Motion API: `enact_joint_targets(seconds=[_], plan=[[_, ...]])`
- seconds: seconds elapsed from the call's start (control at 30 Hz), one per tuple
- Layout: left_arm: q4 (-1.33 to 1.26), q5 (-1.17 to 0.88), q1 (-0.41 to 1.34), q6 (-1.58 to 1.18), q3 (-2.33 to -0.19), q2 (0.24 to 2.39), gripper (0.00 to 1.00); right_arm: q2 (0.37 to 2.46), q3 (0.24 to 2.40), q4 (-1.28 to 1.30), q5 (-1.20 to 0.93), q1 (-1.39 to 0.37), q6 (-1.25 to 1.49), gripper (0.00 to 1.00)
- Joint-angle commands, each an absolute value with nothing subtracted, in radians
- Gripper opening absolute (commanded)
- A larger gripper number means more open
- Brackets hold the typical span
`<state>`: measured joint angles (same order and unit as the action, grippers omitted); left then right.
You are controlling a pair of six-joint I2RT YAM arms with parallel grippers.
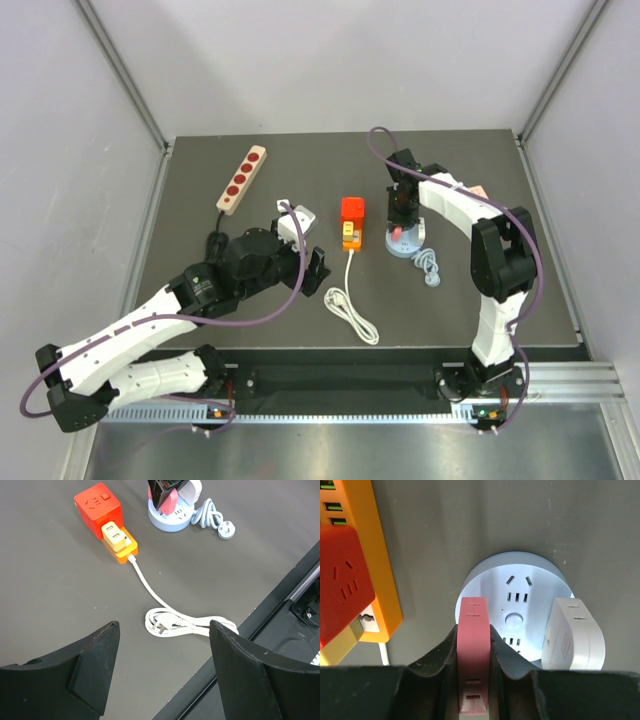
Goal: Insert the plug
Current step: Insert the plug into the socket.
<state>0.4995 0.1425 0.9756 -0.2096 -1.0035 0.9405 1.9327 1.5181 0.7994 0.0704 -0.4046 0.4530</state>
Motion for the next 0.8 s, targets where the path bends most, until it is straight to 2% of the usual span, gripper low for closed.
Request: enact_joint_targets(seconds=[0.0, 0.53, 0.77], plan=[[0.462, 0.153, 0.977, -0.204, -0.996, 0.939, 0.77, 1.919, 1.509, 0.791, 0.055, -0.402, 0.446, 0.00], [0.457, 0.158, 0.977, -0.206, -0.989, 0.937, 0.77, 1.979, 1.462, 0.798, 0.164, -0.429, 0.420, 0.00], [0.454, 0.156, 0.977, -0.206, -0.991, 0.956, 0.77, 1.979, 1.462, 0.769, 0.129, -0.451, 0.423, 0.00]])
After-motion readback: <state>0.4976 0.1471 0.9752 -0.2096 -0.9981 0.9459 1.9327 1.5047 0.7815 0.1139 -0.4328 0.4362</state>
